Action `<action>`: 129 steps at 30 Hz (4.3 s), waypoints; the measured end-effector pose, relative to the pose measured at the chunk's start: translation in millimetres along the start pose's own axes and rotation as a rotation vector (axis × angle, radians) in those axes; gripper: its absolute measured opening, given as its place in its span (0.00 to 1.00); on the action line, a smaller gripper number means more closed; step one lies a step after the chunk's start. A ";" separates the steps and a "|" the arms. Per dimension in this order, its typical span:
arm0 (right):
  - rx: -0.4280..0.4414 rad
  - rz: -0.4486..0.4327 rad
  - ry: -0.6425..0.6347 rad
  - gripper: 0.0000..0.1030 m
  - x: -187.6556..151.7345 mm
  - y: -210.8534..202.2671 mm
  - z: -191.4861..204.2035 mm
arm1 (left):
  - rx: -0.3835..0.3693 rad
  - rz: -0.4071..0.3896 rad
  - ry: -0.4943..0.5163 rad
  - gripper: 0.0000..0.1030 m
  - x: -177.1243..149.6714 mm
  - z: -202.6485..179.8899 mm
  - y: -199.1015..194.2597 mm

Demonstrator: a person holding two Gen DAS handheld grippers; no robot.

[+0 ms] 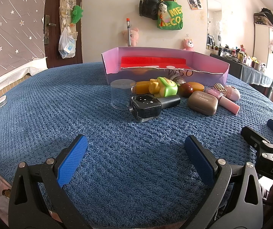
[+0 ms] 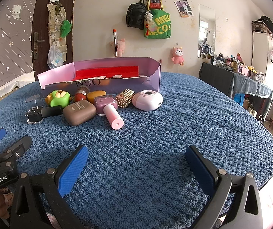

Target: Organize rigid objects

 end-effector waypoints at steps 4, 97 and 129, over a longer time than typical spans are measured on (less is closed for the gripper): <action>0.000 0.000 0.000 1.00 -0.2 0.0 0.0 | 0.000 0.000 0.000 1.00 0.0 0.0 0.0; 0.359 0.247 -0.229 0.57 169.9 106.3 -3.9 | -0.169 0.310 0.112 0.36 162.5 18.8 114.4; 0.175 0.536 -0.528 0.57 147.0 200.7 18.5 | -0.105 0.488 0.259 0.36 150.3 -7.5 183.5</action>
Point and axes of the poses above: each gripper's, at about its wrist camera, not at the fingertips, and y roughly the way its jaws point, z to its left, x to its top, the point moved 8 cm from there along y, roughly the way its jaws point
